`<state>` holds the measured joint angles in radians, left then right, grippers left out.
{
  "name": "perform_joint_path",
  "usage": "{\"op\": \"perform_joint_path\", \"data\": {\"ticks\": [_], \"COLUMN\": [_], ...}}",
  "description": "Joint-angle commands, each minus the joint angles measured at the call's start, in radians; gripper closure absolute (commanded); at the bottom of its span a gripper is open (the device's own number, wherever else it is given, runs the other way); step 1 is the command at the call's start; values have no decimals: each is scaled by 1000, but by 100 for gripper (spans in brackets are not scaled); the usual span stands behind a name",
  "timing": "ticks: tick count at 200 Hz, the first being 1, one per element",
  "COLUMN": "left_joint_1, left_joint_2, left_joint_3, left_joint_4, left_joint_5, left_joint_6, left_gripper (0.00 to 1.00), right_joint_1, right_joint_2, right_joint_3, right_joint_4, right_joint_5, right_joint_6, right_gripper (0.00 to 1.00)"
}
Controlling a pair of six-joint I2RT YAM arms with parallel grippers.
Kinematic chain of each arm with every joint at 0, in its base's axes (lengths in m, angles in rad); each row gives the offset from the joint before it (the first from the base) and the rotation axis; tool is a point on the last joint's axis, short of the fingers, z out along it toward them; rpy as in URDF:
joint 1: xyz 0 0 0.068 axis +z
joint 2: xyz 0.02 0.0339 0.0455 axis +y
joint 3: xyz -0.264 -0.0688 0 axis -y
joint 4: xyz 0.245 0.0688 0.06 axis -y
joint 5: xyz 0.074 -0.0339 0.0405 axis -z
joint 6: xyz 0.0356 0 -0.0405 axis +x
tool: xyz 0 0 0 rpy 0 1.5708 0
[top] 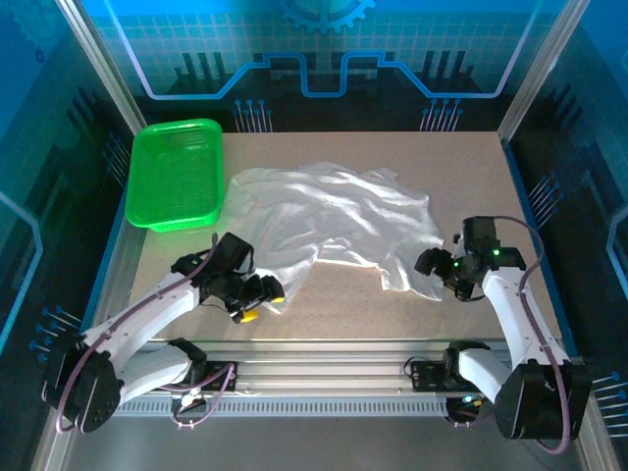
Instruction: Fold and stack the t-shirts
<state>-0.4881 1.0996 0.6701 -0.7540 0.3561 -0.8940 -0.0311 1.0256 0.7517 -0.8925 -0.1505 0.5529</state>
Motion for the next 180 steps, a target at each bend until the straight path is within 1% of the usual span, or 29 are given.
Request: {"op": "perform_joint_path", "data": {"ticks": [1,18,45,61,75,88,115,124,136,160,180], "left_joint_1": [-21,-24,-30,-31,-34,-32,-33,-33,-33,-29,-8], "left_joint_2": [71,137,255,323,363,389,437,444,439,387,320], "left_joint_3": [-28,-41,-25,-4,20,32,44,54,67,80,71], "left_joint_4": [58,154,291,313,295,287,304,296,279,234,200], "left_joint_5": [-3,-9,-6,-3,-30,-63,-116,-143,-167,-212,-240], "left_joint_6": [-62,-80,-101,-97,-79,-65,-56,-48,-39,-22,-13], "left_gripper": [25,26,28,31,34,42,68,79,89,100,100], "right_joint_1": [55,86,95,95,95,95,86,80,65,21,-15], "right_joint_2": [22,34,54,73,94,108,129,131,128,136,167], "right_joint_3": [-13,-50,-101,-120,-128,-130,-149,-156,-167,-172,-165], "right_joint_4": [-72,-38,31,62,85,98,114,125,142,175,213], "right_joint_5": [17,26,35,47,59,78,110,122,128,127,115], "right_joint_6": [46,81,119,133,142,145,164,173,180,179,172], "right_gripper": [14,14,14,15,15,15,16,16,17,17,18]}}
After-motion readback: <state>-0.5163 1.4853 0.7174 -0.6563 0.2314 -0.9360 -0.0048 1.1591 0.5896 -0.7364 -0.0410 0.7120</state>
